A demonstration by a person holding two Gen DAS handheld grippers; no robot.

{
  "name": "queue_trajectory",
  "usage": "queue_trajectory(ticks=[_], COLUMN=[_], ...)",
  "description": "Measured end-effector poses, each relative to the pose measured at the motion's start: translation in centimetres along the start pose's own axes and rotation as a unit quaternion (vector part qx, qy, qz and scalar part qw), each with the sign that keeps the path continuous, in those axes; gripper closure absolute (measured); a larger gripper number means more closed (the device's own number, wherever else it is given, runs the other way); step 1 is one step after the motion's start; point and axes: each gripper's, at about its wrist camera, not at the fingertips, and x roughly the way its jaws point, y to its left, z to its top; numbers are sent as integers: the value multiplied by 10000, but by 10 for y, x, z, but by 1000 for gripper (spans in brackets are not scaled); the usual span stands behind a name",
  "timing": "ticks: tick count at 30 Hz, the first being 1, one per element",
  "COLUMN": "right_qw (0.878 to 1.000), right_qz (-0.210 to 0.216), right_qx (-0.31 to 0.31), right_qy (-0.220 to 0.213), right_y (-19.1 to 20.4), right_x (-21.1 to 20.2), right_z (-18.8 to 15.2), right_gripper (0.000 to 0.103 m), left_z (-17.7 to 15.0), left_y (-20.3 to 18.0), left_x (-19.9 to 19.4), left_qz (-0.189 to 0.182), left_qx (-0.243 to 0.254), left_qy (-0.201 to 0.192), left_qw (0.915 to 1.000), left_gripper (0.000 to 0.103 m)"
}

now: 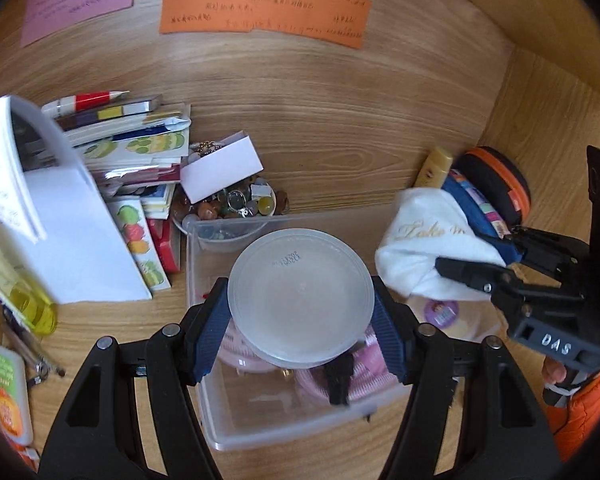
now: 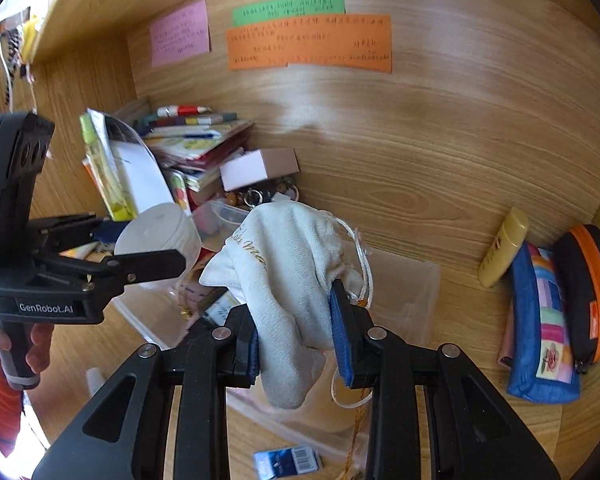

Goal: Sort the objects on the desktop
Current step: 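Carry the white disc and drawstring bag over the clear bin with both grippers, then open both grippers to drop the disc and drawstring bag into the bin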

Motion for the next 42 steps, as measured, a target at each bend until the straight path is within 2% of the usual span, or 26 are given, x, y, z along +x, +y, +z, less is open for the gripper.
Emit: queue_trajectory(ticks=[9,14,24,33,42], right_qw=[9995,9989,9974,9962,9928], right_qz=[5,-84,-314,-554,-845], right_qx=[-205,-368,-459,-603,-853], right_qy=[229,291,467,299,-6], right_y=[-1,2,3,9,22], right_x=[32,41,52,29,-9], right_z=[3,1,-3,-5,-14], right_gripper=[76,74,63,51,34], left_z=[10,13,17,16,2], left_y=[8,9,3,-13,-23], left_x=[38,42,37,13,-18], left_qz=[40,9,6,-36,73], left_qx=[6,8,31,223,294], left_qy=[283,323,339,184,23], left_qw=[9996,9995,9994,9996,9995], left_gripper=[38,38,38,38,29])
